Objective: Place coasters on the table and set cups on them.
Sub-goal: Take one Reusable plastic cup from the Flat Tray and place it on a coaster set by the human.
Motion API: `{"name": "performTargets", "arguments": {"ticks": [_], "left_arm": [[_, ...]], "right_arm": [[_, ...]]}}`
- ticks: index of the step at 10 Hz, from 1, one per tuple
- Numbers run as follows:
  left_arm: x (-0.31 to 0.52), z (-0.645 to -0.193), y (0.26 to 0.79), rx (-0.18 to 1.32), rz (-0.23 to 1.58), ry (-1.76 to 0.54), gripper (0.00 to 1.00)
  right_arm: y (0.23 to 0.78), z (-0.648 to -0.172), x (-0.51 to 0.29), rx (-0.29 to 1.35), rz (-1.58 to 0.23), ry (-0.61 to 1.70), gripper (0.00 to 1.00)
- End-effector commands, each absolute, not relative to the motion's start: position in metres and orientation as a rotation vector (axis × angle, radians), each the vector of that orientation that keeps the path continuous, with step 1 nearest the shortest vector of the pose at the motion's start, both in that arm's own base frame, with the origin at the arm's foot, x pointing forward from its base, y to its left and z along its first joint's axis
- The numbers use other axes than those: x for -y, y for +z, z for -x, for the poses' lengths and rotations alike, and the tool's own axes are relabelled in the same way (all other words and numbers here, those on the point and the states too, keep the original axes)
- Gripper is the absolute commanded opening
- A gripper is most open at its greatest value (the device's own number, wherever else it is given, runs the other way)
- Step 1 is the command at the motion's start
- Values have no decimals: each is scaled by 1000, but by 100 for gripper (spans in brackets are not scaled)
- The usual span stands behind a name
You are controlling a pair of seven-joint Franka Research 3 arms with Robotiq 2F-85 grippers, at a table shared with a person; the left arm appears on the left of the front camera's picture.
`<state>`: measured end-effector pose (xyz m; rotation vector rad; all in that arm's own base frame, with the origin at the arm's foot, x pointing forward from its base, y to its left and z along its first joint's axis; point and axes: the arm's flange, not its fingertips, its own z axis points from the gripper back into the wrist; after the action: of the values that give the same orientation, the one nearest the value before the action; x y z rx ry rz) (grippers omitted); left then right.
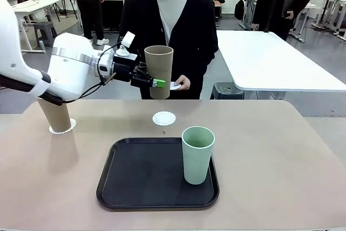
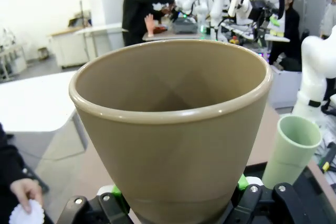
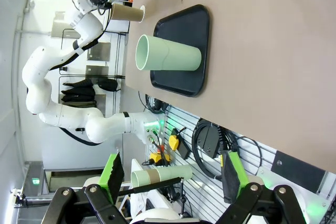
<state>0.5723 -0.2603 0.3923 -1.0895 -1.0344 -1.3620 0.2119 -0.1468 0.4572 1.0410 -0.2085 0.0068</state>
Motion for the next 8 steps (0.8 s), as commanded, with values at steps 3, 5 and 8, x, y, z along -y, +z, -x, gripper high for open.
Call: {"name": "performTargets", "arguments": {"ticks": [3,5,8], "left_arm": [[258,-582,356,1078,1103,-1455,83],[258,-582,344,1076,1122,-1466,83],[259,-578,340,1053,1113,-1438,83]], "right_arm": [[456,-213,146,228,-1063,18,100],[456,-213,146,228,-1063,18,100],[456,-213,146,228,-1063,18,100]]}}
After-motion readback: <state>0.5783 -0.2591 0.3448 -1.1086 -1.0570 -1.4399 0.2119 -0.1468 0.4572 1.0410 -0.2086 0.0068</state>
